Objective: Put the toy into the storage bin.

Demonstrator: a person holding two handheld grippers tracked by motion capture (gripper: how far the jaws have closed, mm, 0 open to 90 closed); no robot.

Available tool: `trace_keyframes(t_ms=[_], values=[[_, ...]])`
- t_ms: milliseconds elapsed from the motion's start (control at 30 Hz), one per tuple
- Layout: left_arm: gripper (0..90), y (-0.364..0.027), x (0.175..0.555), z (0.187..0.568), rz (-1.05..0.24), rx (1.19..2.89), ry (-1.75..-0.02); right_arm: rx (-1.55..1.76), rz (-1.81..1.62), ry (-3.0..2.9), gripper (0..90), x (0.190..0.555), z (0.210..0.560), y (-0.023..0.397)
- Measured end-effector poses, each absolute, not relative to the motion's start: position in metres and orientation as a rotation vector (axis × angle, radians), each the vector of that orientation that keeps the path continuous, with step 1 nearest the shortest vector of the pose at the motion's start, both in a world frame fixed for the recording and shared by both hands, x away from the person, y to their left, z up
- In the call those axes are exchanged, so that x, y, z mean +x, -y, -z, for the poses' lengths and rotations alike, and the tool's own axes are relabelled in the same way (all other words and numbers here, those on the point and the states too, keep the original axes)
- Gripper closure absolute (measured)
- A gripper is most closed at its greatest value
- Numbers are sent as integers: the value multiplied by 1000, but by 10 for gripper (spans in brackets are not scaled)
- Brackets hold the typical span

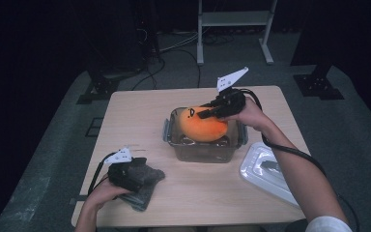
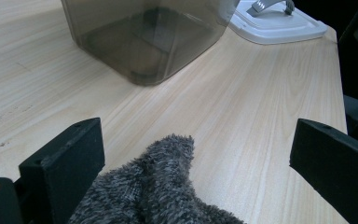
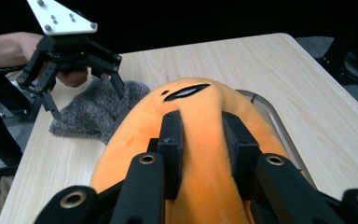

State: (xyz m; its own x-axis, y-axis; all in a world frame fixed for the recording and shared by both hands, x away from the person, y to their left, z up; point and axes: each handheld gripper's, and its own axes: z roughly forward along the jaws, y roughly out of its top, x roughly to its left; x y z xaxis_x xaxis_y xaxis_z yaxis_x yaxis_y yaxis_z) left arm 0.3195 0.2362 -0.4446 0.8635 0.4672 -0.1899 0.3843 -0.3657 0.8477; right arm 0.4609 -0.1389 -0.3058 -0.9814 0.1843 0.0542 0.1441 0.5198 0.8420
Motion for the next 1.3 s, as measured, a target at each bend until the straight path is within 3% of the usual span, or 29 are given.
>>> trace_keyframes(t_ms=[1300], values=[[23, -237, 319, 444, -99, 1995, -624, 338, -1424, -2770, 709, 476, 339, 130]])
